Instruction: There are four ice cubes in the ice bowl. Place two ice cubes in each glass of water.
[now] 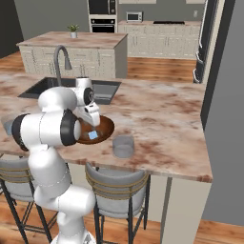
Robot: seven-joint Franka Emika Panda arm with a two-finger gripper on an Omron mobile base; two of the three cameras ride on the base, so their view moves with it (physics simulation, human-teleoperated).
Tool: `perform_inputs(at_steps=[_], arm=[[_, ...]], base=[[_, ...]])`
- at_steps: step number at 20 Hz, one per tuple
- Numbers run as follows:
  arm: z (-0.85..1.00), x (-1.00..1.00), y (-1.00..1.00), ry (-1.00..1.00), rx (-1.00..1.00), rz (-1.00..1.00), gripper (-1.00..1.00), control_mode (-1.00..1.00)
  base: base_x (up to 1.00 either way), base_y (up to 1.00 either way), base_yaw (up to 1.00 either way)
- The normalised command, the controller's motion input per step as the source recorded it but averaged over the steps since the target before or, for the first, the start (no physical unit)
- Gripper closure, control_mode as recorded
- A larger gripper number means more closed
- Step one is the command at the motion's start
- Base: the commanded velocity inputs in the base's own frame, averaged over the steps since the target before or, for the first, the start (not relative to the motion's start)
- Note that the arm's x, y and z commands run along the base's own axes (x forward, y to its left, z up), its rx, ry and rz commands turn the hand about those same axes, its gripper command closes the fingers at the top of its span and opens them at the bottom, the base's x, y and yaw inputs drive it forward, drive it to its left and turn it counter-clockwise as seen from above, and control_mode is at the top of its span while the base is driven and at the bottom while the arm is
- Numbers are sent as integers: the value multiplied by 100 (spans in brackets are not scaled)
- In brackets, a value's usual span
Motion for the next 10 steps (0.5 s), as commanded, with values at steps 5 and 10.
perform_inputs(at_steps=[5,10], arm=[[-28,17,0,0,-3,0,-100,-100],[-28,19,8,0,-7,0,-100,-100]], base=[[0,0,0],[0,0,0]])
